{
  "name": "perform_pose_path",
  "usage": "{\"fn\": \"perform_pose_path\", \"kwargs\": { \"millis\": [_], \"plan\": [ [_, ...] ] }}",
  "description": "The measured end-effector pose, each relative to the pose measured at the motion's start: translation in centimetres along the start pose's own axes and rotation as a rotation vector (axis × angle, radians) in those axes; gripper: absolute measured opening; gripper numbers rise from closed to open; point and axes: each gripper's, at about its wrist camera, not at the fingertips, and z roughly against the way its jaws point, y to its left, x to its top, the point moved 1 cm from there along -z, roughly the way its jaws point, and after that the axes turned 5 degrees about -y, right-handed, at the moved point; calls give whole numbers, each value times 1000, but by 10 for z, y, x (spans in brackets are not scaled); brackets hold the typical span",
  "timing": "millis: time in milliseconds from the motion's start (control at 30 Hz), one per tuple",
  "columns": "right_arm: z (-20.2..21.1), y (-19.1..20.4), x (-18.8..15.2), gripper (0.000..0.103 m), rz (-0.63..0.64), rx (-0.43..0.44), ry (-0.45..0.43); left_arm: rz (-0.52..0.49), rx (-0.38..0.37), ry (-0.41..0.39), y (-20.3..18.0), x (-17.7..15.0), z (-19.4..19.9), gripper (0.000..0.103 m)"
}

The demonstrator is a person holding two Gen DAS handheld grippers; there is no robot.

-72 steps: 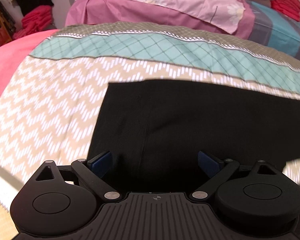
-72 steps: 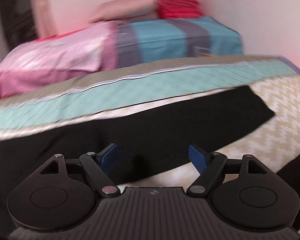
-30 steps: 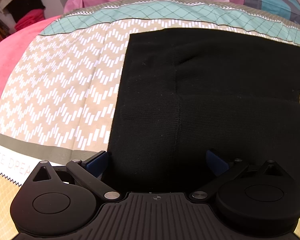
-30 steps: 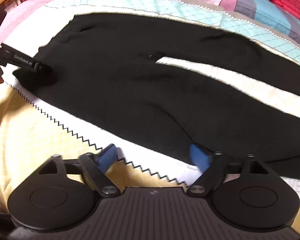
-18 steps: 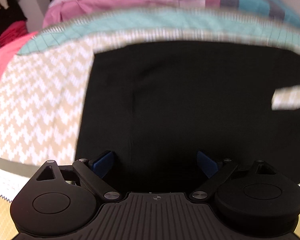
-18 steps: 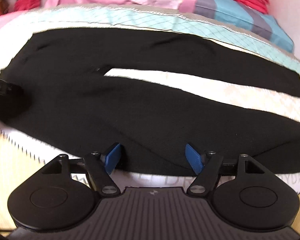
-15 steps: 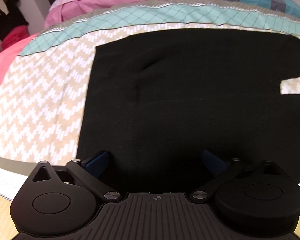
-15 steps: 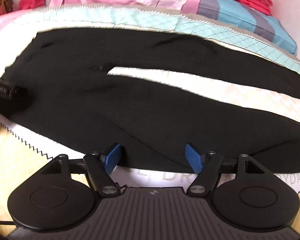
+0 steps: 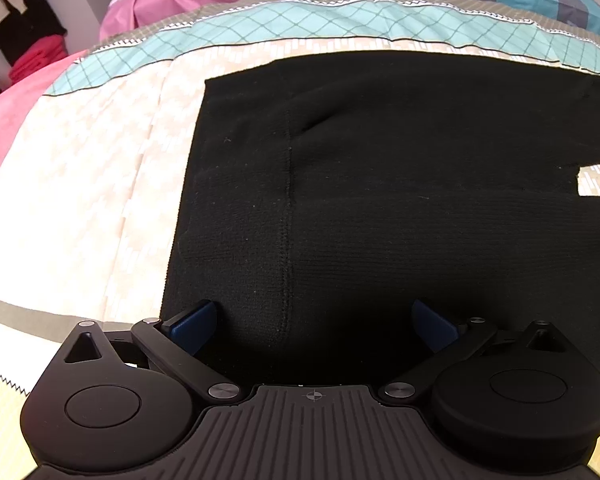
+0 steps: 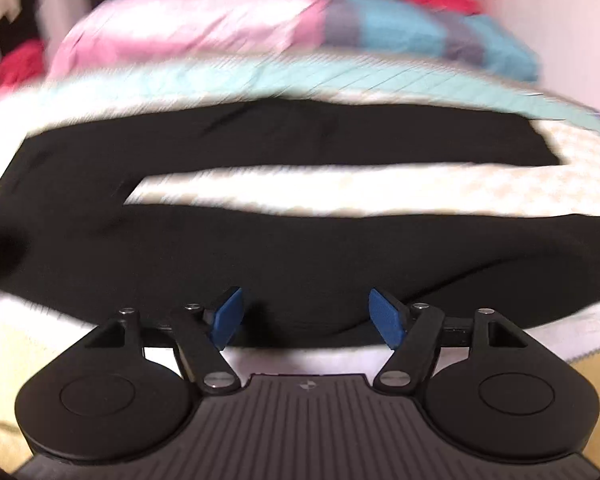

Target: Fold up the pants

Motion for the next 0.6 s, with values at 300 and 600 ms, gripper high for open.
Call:
{"fn": "perform_pose_path", "kwargs": {
  "millis": [300,600],
  "plan": [
    [-27,-69,-9,76,-108,-44,56,10,19,19,0,4,-6,103],
    [-10,-122,0,84,-339,-142,-89,24,38,35,1,7,-12,103]
  ]
}}
